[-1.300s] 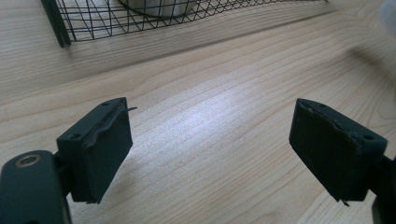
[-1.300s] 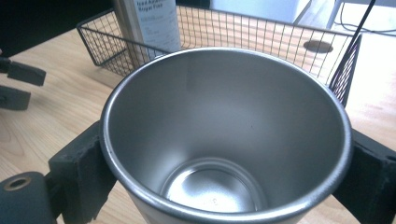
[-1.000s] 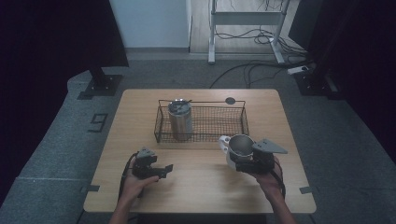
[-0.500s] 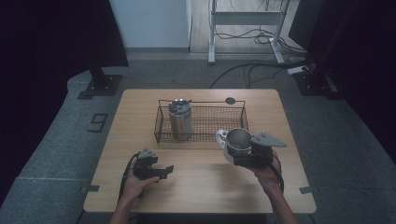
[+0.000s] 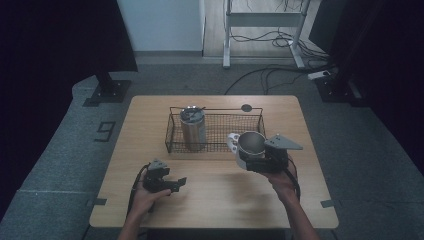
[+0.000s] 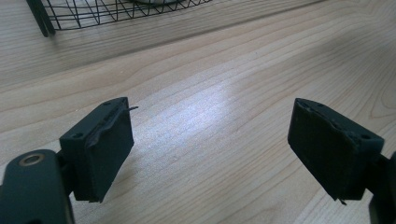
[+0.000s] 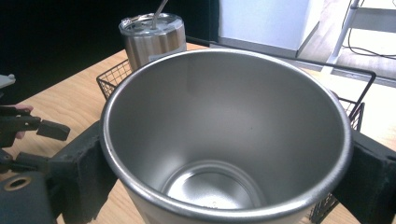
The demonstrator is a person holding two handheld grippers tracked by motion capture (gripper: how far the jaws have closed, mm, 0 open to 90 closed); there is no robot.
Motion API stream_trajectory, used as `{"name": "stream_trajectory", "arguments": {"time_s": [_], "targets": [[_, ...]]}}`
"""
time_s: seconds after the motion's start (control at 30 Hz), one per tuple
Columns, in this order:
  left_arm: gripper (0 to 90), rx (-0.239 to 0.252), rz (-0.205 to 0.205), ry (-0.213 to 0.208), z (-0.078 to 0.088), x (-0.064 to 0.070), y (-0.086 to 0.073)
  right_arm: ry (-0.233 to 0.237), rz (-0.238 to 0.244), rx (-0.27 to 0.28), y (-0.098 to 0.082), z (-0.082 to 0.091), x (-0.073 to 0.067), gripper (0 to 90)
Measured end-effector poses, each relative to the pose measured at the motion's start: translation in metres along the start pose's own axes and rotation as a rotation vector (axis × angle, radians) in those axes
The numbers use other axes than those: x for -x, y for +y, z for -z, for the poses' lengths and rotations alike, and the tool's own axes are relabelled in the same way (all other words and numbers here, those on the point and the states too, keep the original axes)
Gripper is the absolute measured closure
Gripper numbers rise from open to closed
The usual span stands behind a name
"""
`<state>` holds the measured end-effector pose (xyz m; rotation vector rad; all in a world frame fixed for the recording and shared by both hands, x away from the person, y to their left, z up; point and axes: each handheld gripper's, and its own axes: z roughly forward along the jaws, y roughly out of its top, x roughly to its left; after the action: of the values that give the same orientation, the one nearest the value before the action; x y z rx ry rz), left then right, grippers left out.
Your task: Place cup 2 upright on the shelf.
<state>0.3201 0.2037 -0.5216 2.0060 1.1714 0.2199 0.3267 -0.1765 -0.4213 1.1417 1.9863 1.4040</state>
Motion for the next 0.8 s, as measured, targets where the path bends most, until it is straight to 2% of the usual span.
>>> {"name": "stream_trajectory", "arguments": {"time_s": [0.8], "targets": [[14.5, -0.008, -0.01, -0.007, -0.002, 0.003, -0.001, -0.006, 0.022, -0.005, 0.026, -0.013, 0.005, 7.1]]}}
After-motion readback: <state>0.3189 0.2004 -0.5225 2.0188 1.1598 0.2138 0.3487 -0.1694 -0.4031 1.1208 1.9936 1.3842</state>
